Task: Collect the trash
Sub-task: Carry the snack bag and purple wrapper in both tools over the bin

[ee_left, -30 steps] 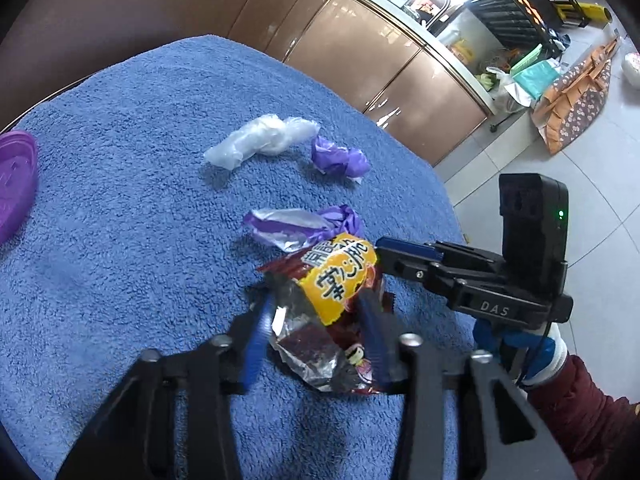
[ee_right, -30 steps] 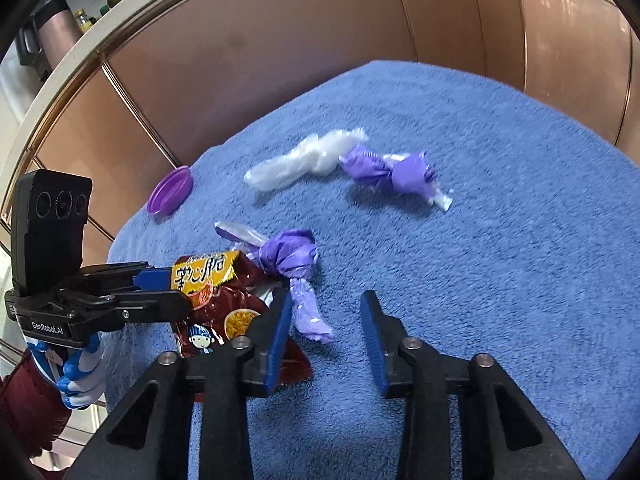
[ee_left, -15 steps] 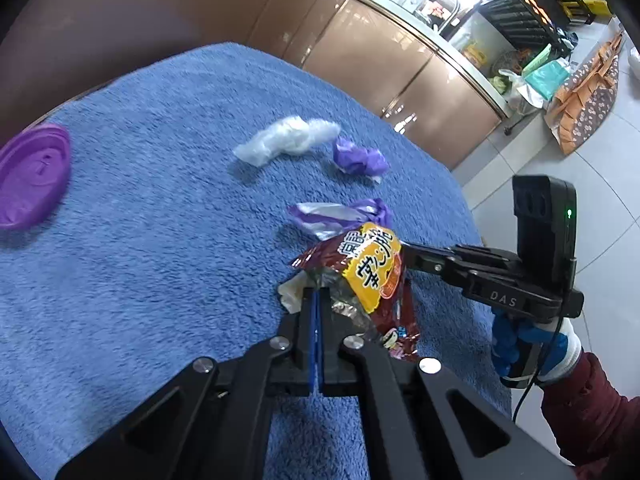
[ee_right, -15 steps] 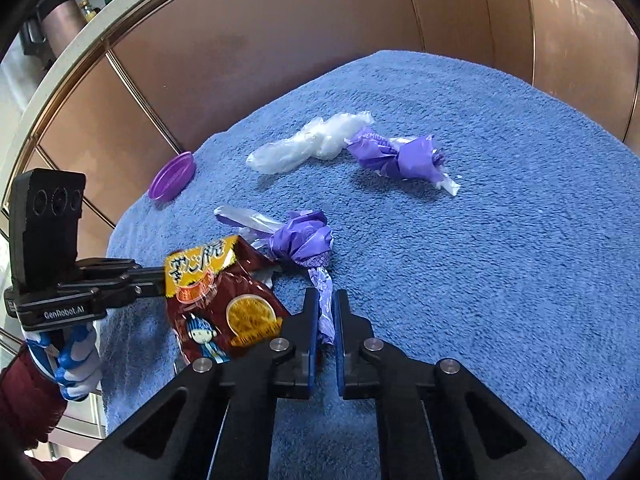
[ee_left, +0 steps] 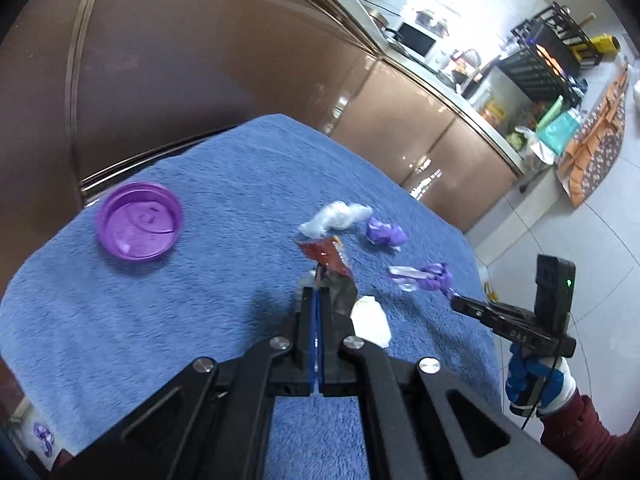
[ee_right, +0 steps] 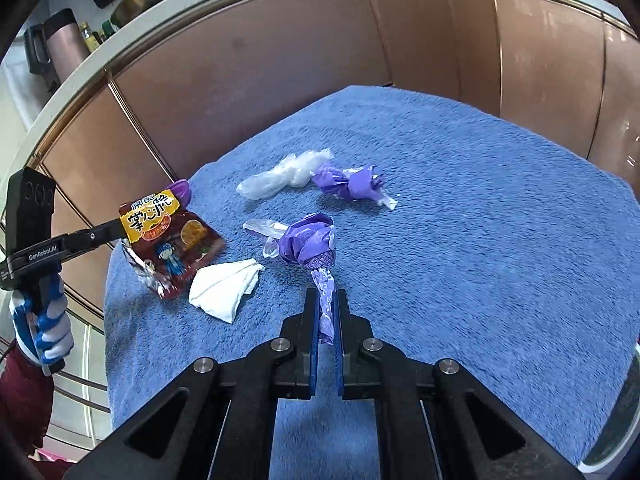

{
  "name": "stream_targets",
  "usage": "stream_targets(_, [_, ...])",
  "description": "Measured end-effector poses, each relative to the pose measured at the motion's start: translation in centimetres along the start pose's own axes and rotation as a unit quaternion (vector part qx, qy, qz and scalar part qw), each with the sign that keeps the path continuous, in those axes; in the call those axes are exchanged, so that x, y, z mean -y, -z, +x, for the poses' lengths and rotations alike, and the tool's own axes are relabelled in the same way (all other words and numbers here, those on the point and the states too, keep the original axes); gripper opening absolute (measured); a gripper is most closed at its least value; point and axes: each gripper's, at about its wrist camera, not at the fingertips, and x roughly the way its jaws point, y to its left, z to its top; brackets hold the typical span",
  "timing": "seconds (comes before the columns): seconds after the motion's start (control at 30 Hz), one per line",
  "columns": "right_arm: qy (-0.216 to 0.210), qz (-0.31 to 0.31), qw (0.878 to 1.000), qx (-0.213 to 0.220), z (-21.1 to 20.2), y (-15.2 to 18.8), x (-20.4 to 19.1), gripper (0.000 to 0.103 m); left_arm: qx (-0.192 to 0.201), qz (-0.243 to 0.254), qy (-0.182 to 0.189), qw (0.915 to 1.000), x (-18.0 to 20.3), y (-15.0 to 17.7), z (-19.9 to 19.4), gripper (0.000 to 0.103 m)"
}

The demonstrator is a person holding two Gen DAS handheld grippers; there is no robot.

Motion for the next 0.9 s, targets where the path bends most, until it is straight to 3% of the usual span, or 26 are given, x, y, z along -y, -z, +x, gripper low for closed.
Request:
stream_targets(0.23, [0.003, 0.008, 1.000, 0.024, -2.4, 0.6, 0.3, 0.006, 0.014, 0.011, -0.008, 0.9998, 1.2, -0.1, -2.1, 0.000])
stream_targets(0.43, [0.017, 0.027, 0.998, 0.055, -6.2, 1.7, 2.3, 0.006, 0.020, 0.046, 0.007, 0.9987, 5.3, -1.1, -3.0, 0.000])
stream_targets(0.67, [0.056, 0.067, 0.992, 0.094, -11.9, 3.9, 6.9, 0.006, 0.004, 0.103, 0.054, 0.9932, 13.2, -2.1, -0.6, 0.000])
stream_targets(0.9, [0.117, 0.133, 0.976, 0.128, -18.1, 7.5, 14.0, 0.006, -0.036, 0.168, 0.120, 0.9777, 24.4, -1.9, 5.3, 0.000])
